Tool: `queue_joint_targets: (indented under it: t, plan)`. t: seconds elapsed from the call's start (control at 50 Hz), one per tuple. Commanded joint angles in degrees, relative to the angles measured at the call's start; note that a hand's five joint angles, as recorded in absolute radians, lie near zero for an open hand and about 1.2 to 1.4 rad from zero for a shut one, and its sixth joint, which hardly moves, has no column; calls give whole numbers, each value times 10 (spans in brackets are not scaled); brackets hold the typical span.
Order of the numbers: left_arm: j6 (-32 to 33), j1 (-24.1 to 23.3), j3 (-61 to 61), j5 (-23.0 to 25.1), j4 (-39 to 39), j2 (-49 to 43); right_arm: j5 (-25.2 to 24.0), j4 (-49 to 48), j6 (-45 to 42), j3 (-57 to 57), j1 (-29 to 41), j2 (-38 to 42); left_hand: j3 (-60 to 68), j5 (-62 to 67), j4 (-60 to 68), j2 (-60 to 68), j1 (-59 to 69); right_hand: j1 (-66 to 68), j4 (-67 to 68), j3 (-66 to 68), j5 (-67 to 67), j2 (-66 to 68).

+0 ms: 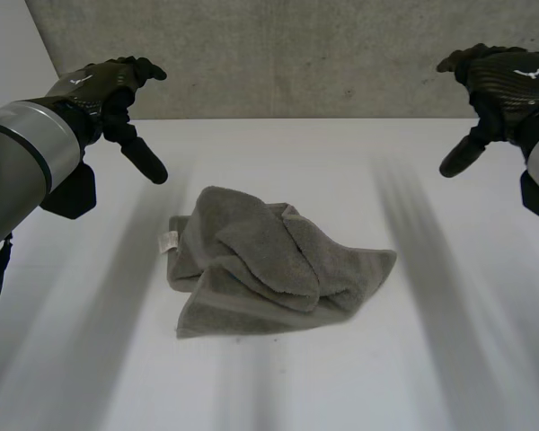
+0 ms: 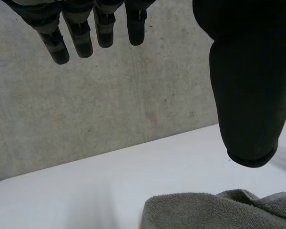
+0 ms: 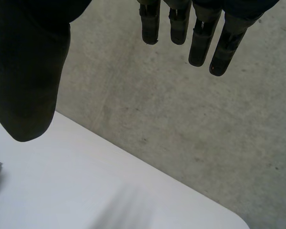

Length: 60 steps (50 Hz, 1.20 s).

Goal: Fold the towel.

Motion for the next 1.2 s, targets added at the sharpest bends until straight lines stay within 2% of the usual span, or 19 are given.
queue_joint_targets:
  t: [0.02, 0.26, 0.34, 0.44, 0.48, 0.54, 0.66, 0.84, 0.88, 0.9, 0.92, 0.94, 0.96, 0.98, 1.0, 1.02, 1.04, 1.14, 1.2]
  plan:
    - [0, -3, -2, 0, 0, 5, 1, 40, 5, -19, -18, -2, 5, -18, 5, 5, 0, -12, -51, -39, -35, -28]
    - [4, -5, -1, 3, 8, -3, -6, 41, 2, -13, -15, -2, 5, -18, 6, 5, 0, -12, -51, -39, -35, -28]
    - [8, -6, -2, 4, 32, -25, -30, 41, 0, -8, -15, 10, 10, -13, 11, 10, 5, -12, -51, -39, -35, -28]
    - [15, -5, 9, 4, 74, -94, -98, 42, 1, -16, -10, 70, 22, -1, 23, 22, 17, -12, -51, -39, -35, -28]
    - [33, 1, 25, 5, 102, -149, -135, 41, 7, -31, -6, 107, 27, 4, 28, 27, 22, -12, -51, -39, -35, -28]
    - [65, 8, 38, 7, 124, -200, -151, 41, 19, -52, 13, 156, 31, 8, 31, 30, 25, -12, -51, -39, -35, -28]
    - [119, 11, 53, 27, 162, -295, -151, 41, 58, -81, 52, 225, 29, 6, 29, 29, 24, -12, -51, -39, -35, -28]
    - [131, 11, 56, 92, 179, -359, -150, 37, 105, -109, 107, 330, 32, 9, 33, 32, 27, -12, -51, -39, -35, -28]
    - [132, 11, 59, 98, 193, -371, -140, 35, 105, -114, 117, 350, 69, 46, 69, 69, 64, -12, -51, -39, -35, -28]
    - [132, 11, 64, 96, 204, -372, -140, 35, 105, -114, 117, 350, 144, 121, 145, 144, 139, -12, -51, -39, -35, -28]
    - [132, 11, 64, 96, 204, -372, -126, 35, 104, -117, 122, 356, 145, 122, 145, 145, 140, 87, 48, 60, 64, 71]
    - [131, 11, 67, 96, 212, -372, -126, 35, 104, -117, 122, 356, 270, 247, 270, 270, 265, 88, 49, 61, 65, 72]
    - [131, 11, 67, 96, 212, -372, -102, 34, 100, -126, 125, 359, 271, 248, 272, 271, 266, 283, 244, 256, 260, 267]
    - [131, 11, 71, 97, 221, -372, -102, 34, 100, -126, 125, 359, 459, 436, 460, 459, 454, 285, 246, 258, 262, 269]
    - [131, 11, 78, 97, 230, -369, -77, 31, 94, -145, 126, 357, 629, 606, 630, 629, 624, 543, 504, 516, 520, 527]
    - [131, 11, 78, 97, 230, -369, -61, 27, 89, -167, 125, 355, 631, 608, 632, 631, 626, 687, 648, 659, 664, 671]
    - [130, 11, 87, 95, 239, -365, -61, 27, 89, -167, 125, 355, 704, 681, 705, 704, 699, 688, 649, 661, 665, 672]
    - [125, 9, 137, 76, 247, -327, -35, -5, 56, -295, 117, 309, 705, 682, 705, 705, 700, 688, 649, 661, 665, 672]
    - [111, 8, 157, 50, 250, -273, -33, -23, 53, -323, 116, 290, 705, 682, 705, 705, 700, 688, 649, 661, 665, 672]
